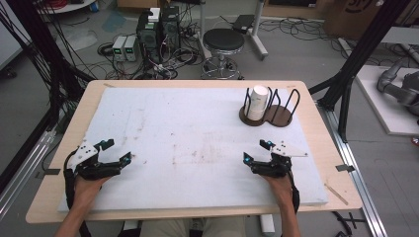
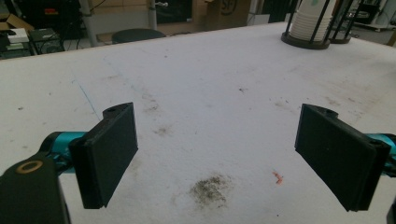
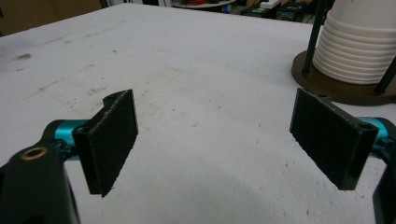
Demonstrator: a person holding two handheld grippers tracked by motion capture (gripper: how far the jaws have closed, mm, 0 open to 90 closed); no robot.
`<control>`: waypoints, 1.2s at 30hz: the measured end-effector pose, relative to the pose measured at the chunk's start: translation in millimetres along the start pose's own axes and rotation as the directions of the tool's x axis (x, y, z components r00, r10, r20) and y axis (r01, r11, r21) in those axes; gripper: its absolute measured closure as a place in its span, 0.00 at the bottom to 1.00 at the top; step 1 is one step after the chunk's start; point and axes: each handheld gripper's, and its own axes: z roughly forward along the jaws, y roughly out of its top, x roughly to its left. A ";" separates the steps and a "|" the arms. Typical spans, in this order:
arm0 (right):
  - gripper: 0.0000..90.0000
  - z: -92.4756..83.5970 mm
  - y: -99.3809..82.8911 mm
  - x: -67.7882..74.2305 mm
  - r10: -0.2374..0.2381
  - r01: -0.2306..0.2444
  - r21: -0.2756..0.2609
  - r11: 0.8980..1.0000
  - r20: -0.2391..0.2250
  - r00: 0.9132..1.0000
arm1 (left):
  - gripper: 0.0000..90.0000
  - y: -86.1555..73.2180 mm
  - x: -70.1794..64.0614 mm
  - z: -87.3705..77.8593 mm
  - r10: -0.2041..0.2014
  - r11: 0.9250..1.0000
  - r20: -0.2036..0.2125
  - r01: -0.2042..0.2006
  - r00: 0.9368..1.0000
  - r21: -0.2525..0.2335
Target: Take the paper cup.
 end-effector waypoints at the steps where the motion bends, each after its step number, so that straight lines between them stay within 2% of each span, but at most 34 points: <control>1: 0.17 0.1 0.0 0.1 -0.001 0.001 0.002 1.000 -0.001 1.000 | 0.15 0.0 0.0 0.0 0.000 1.000 0.000 0.000 1.000 0.000; 8: 0.17 0.5 0.3 -0.9 0.000 0.000 0.003 1.000 -0.010 1.000 | 0.14 0.1 0.3 0.2 -0.002 1.000 0.001 0.002 1.000 0.003; 10: 0.17 0.3 0.3 -0.7 0.000 0.000 0.004 1.000 -0.010 1.000 | 0.14 0.1 0.2 0.1 -0.002 1.000 0.001 0.002 1.000 0.002; 11: 0.17 0.2 0.2 0.8 -0.009 0.009 0.001 1.000 0.005 1.000 | 0.14 0.1 0.4 0.0 0.000 1.000 0.001 0.000 1.000 0.002; 17: 0.17 0.7 0.4 1.2 -0.017 0.017 0.006 1.000 0.001 1.000 | 0.14 0.1 0.0 0.1 0.000 1.000 -0.002 0.000 1.000 0.002; 24: 0.17 -1.2 0.3 -1.2 -0.007 0.007 -0.011 1.000 -0.035 0.999 | 0.14 0.2 0.0 0.3 0.002 1.000 -0.004 -0.002 1.000 0.005; 27: 0.17 -2.0 0.7 -1.0 -0.018 0.017 -0.015 1.000 -0.031 0.999 | 0.14 0.3 0.1 0.1 0.003 1.000 -0.003 -0.003 1.000 0.006; 31: 0.17 -7.9 10.2 0.3 -0.017 0.015 -0.064 0.998 -0.026 1.000 | 0.14 0.3 0.2 0.3 0.000 1.000 -0.002 0.000 1.000 0.007; 36: 0.17 -15.0 20.9 1.6 -0.014 0.012 -0.075 0.997 -0.026 1.000 | 0.14 0.4 0.0 0.6 0.002 1.000 -0.001 -0.002 1.000 0.011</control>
